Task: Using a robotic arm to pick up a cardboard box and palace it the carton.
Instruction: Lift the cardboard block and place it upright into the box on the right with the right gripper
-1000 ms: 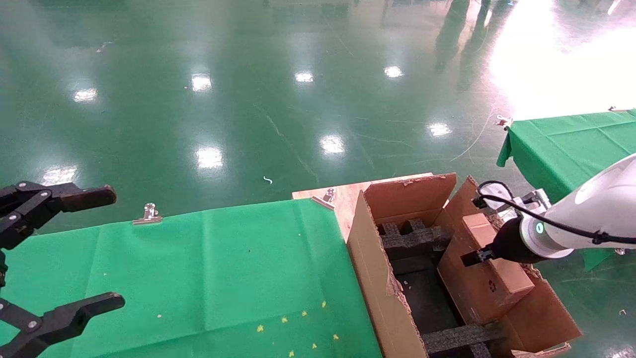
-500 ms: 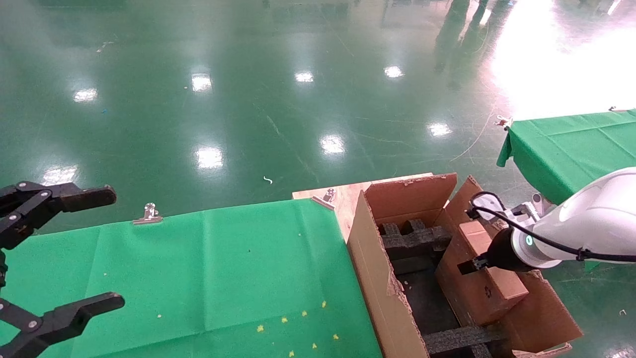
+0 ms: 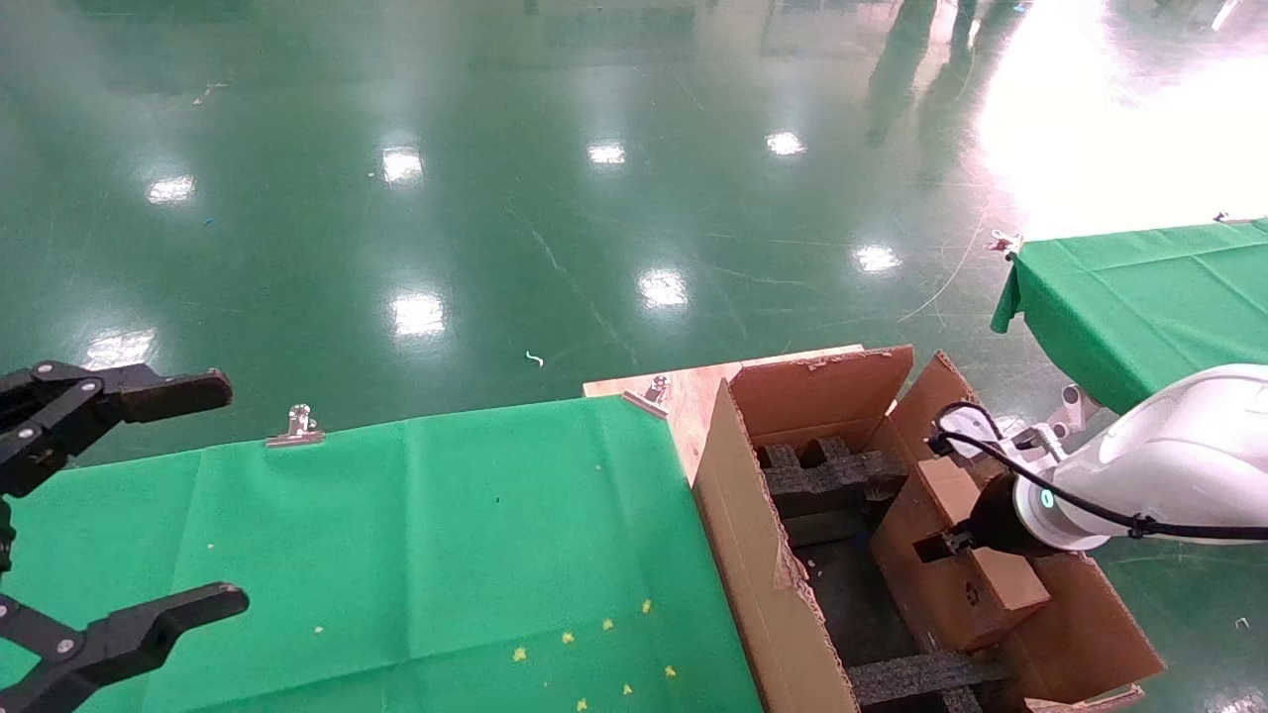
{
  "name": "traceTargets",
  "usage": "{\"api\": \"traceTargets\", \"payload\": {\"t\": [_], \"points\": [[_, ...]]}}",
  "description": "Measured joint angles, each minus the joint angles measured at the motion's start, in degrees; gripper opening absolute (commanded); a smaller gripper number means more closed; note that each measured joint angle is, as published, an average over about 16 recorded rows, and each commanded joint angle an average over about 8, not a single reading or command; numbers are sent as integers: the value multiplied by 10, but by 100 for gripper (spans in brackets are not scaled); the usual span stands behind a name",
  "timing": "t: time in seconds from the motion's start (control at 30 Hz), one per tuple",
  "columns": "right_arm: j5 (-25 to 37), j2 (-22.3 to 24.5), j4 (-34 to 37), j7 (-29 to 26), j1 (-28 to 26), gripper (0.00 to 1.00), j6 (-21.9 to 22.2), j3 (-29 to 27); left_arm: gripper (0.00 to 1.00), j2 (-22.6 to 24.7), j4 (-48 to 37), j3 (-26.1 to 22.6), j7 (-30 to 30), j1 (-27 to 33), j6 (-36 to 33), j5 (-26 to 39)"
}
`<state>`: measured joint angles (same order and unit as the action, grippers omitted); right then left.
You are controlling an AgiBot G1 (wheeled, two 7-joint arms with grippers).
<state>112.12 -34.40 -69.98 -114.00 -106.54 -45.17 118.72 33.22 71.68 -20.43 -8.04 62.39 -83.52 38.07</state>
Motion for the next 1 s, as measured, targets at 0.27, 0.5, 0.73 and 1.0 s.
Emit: {"api": "traceTargets", "payload": {"t": [0.27, 0.5, 0.73, 1.0], "points": [[-15, -14, 28, 17, 22, 0, 16, 2, 100, 0, 0, 0, 0, 0, 0, 0], [-36, -29, 58, 37, 44, 0, 27, 4, 100, 0, 0, 0, 0, 0, 0, 0], [-55, -42, 84, 57, 61, 27, 37, 4, 100, 0, 0, 0, 0, 0, 0, 0], [-66, -49, 97, 68, 68, 100, 42, 4, 100, 0, 0, 0, 0, 0, 0, 0]]}}
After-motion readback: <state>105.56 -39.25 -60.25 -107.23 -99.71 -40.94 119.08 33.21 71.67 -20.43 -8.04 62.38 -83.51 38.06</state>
